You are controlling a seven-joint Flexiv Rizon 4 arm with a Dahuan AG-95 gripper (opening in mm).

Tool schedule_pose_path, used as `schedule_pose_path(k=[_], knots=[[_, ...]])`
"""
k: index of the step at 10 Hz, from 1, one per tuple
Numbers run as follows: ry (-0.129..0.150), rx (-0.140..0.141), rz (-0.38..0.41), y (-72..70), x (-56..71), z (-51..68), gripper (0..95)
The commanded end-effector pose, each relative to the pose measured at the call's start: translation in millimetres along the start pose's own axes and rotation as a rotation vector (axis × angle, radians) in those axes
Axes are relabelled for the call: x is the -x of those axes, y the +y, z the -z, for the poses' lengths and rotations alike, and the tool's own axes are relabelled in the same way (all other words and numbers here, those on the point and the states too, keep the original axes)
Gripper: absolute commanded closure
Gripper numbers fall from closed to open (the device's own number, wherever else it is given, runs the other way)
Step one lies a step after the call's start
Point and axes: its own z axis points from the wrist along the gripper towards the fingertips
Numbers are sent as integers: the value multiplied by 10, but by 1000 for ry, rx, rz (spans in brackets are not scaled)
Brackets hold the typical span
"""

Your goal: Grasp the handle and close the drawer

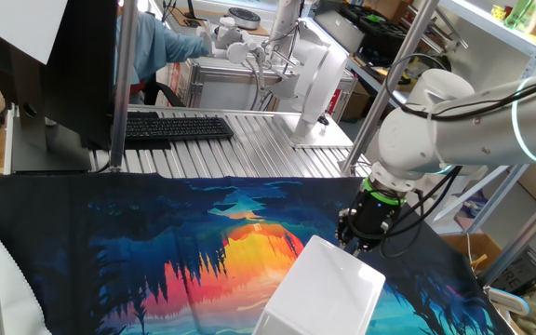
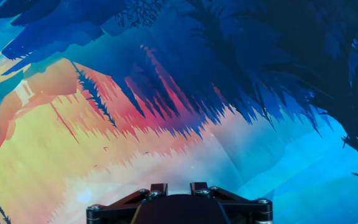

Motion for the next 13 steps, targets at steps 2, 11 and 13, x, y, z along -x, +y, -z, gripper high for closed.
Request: schedule_pose_path(k=[2, 11, 13], knots=[[0, 0, -3, 1, -1, -2, 760], [-1, 0, -7, 20, -7, -61, 760], [-1, -1, -8, 21, -8, -64, 760]])
